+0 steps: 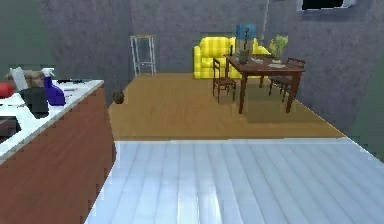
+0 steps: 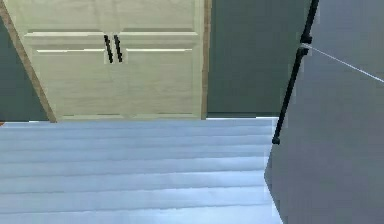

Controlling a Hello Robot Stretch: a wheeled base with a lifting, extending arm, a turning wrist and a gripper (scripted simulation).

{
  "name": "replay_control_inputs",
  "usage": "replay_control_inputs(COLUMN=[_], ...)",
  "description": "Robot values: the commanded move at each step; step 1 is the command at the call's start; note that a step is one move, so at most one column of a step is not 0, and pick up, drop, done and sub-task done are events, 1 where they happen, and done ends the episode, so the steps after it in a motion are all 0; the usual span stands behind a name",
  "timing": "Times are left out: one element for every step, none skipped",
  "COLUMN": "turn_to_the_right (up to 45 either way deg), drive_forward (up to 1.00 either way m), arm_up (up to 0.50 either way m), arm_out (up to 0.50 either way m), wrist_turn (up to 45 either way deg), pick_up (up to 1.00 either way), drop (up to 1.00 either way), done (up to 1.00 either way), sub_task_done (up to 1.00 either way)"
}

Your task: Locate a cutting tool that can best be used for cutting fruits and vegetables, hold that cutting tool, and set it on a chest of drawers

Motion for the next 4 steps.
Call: replay_control_inputs(turn_to_the_right=[0.0,-6.0,0.0,-45.0], drive_forward=[0.7,0.0,0.35,0.0], arm_up=[0.0,0.0,0.0,0.0], arm_out=[0.0,0.0,0.0,0.0], wrist_turn=[0.0,0.0,0.0,0.0], pick_up=[0.0,0.0,0.0,0.0], drop=[0.0,0.0,0.0,0.0], done=[0.0,0.0,0.0,0.0], sub_task_done=[0.0,0.0,0.0,0.0])
